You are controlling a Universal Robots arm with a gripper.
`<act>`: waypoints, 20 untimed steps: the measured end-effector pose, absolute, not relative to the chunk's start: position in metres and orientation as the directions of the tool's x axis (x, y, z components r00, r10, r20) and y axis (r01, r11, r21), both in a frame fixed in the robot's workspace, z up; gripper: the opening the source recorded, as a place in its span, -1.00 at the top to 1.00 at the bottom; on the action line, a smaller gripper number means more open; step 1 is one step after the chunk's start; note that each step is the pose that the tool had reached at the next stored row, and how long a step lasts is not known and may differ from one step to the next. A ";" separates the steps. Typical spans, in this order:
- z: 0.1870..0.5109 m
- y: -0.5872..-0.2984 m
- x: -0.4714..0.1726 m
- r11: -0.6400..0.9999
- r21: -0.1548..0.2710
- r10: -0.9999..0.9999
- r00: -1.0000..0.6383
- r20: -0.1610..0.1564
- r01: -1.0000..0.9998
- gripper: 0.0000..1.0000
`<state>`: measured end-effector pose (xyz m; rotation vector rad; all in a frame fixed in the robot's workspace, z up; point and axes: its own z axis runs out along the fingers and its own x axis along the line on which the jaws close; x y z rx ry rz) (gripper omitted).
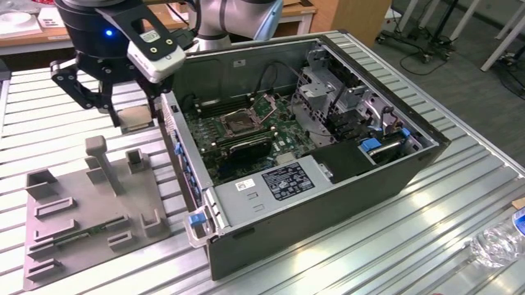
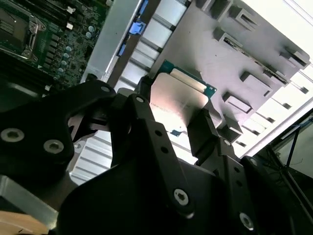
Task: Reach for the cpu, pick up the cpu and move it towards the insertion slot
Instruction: 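Pick up the cpu and move it towards the insertion slot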
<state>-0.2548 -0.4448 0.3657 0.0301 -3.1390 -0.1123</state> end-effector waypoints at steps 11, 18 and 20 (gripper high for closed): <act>0.366 -0.445 -0.230 0.997 0.071 -0.019 -1.000 0.000 -0.019 -0.08; 0.366 -0.445 -0.216 0.997 0.071 -0.019 -1.000 0.000 -0.019 -0.08; 0.366 -0.445 -0.213 0.997 0.071 -0.019 -1.000 0.000 -0.019 -0.08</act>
